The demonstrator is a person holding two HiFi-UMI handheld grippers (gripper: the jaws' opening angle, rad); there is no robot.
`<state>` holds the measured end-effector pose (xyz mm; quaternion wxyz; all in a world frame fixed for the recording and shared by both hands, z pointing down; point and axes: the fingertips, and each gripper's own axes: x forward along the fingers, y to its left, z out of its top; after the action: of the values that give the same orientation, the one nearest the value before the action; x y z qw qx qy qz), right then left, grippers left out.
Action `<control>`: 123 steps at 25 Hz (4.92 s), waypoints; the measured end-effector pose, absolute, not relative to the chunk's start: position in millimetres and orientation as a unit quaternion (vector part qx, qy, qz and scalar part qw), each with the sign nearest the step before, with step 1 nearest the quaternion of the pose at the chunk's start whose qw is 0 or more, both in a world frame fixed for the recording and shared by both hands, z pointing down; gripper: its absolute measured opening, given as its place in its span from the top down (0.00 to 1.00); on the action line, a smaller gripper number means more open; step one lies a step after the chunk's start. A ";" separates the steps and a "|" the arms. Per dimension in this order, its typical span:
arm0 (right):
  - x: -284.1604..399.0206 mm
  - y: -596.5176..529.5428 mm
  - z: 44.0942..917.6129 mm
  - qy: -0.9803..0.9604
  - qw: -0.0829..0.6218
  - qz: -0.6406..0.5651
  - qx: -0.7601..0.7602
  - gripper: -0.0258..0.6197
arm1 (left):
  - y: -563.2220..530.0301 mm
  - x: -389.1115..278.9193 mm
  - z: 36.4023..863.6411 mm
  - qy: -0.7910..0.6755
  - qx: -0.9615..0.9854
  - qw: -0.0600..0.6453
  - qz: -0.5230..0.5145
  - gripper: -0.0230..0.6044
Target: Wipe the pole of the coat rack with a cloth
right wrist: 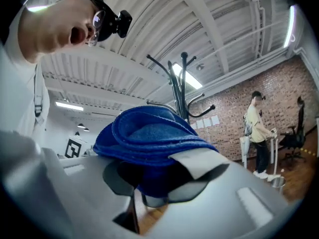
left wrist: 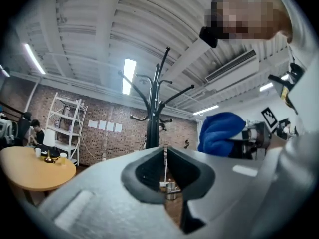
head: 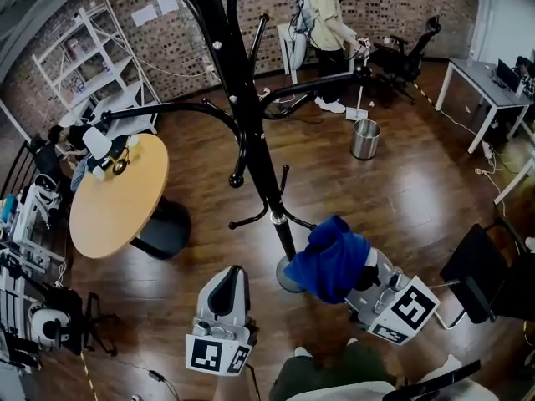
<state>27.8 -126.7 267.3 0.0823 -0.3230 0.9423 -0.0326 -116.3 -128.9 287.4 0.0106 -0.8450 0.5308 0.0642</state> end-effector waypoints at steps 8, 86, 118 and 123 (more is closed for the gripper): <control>3.5 -146.3 454.2 0.971 0.078 0.001 -0.227 0.79 | -181.5 -120.8 496.3 0.587 -0.806 0.013 0.077 0.93; -126.2 -274.0 1368.0 0.884 -0.267 -0.138 -0.357 0.80 | -156.4 -218.3 852.5 0.679 -0.726 0.061 0.093 0.93; -71.7 -138.3 322.5 0.946 0.091 -0.027 -0.310 0.80 | -131.1 -184.0 302.1 0.589 -0.806 0.061 0.001 0.93; -39.9 -109.6 295.8 0.925 0.101 -0.049 -0.362 0.80 | -100.8 -169.4 263.7 0.569 -0.820 0.059 0.024 0.93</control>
<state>-39.9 -109.6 295.8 0.1011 -0.3620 0.9254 -0.0486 -169.4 -100.8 263.7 0.0588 -0.8200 0.5689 0.0236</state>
